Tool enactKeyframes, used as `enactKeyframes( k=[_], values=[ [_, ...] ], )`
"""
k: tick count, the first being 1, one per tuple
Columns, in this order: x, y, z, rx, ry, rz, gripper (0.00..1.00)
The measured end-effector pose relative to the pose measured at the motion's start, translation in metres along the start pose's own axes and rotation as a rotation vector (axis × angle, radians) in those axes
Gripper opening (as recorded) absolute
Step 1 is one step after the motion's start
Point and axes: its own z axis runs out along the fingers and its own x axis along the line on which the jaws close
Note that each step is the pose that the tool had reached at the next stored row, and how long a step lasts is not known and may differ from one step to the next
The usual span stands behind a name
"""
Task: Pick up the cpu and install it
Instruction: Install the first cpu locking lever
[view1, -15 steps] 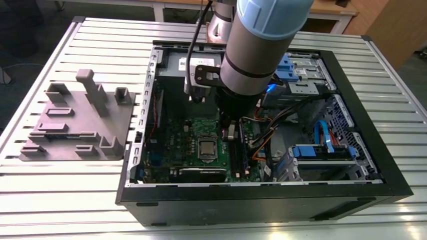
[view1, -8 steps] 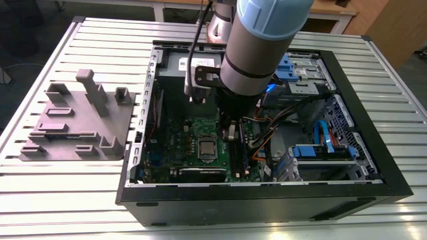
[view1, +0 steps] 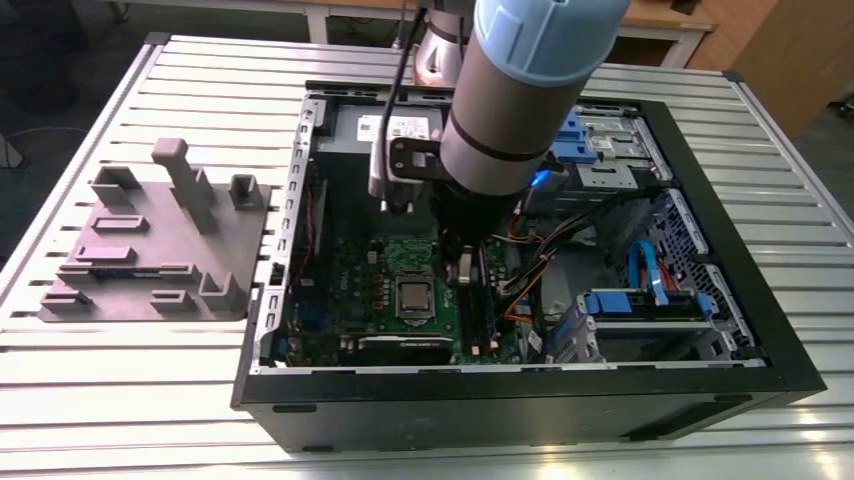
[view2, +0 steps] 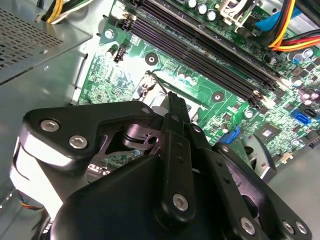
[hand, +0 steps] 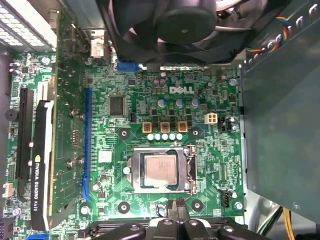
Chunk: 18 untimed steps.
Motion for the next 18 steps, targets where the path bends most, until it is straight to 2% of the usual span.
enactKeyframes(
  k=[2,3,4,6,7,14,18],
  values=[
    [0.0004,-0.0001,0.0007,-0.0003,0.0036,-0.006,0.1],
    [0.0005,-0.0001,0.0007,-0.0003,0.0116,-0.007,0.1],
    [0.0005,-0.0001,0.0008,-0.0002,0.0233,-0.009,0.1],
    [0.0006,-0.0002,0.0016,-0.0001,0.0416,-0.012,0.1],
    [0.0006,-0.0003,0.0025,-0.0002,0.046,-0.015,0.1],
    [0.0014,-0.0008,0.0097,-0.0019,0.0497,-0.054,0.1],
    [0.003,-0.0009,0.0104,-0.0029,0.0516,-0.078,0.1]
  ],
)
